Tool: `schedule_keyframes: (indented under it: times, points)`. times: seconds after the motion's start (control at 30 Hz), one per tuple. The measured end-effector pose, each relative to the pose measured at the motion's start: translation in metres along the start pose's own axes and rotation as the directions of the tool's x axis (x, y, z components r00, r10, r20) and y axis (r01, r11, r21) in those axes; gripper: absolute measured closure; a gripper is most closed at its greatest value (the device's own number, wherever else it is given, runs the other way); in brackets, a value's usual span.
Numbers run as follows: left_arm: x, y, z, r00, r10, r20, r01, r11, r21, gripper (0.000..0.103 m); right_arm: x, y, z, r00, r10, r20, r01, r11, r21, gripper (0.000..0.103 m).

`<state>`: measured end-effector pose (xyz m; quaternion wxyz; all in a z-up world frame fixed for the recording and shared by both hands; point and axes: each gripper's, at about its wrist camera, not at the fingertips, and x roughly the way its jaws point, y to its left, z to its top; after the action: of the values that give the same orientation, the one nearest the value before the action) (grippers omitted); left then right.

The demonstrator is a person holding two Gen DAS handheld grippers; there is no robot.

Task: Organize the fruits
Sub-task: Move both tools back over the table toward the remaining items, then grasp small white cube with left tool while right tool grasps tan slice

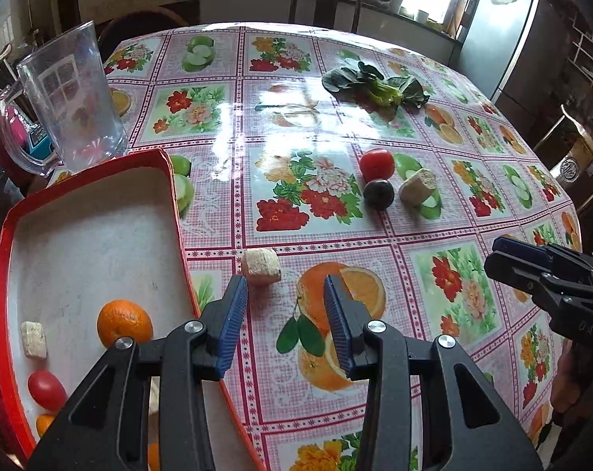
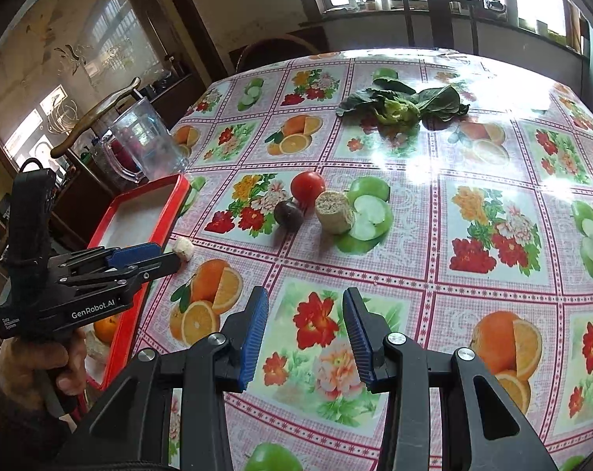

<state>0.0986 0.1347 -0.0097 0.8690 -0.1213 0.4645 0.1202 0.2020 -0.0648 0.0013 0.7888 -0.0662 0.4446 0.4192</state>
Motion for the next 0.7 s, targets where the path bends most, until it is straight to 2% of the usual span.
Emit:
schedule_keyframes:
  times: [0.3,0.4,0.5,0.6,0.67,0.7]
  points:
    - [0.030,0.006,0.012,0.998,0.038,-0.054,-0.036,0.999,0.035,0.065,0.049,-0.012,0.031,0.998,-0.061,-0.024,0.060,0.998,-0.006,0.061]
    - [0.032,0.005,0.014,0.998,0.031,-0.059,-0.028,0.998,0.048,0.065,0.063,-0.011,0.038,0.997,-0.072,-0.025,0.071,0.997,-0.008,0.061]
    - [0.036,0.003,0.015,0.997,0.015,-0.075,-0.011,0.998,0.063,0.065,0.073,-0.012,0.042,0.995,-0.104,-0.013,0.104,0.995,-0.014,0.062]
    - [0.038,-0.002,0.016,0.997,0.031,-0.071,-0.025,0.996,0.084,0.066,0.078,-0.012,0.045,0.992,-0.124,0.006,0.125,0.992,-0.025,0.065]
    - [0.039,-0.004,0.017,0.997,0.043,-0.068,-0.037,0.995,0.093,0.075,0.077,-0.012,0.046,0.993,-0.119,0.006,0.120,0.992,-0.026,0.071]
    - [0.039,-0.005,0.016,0.997,0.044,-0.068,-0.038,0.994,0.099,0.079,0.075,-0.011,0.045,0.993,-0.115,0.006,0.115,0.993,-0.028,0.071]
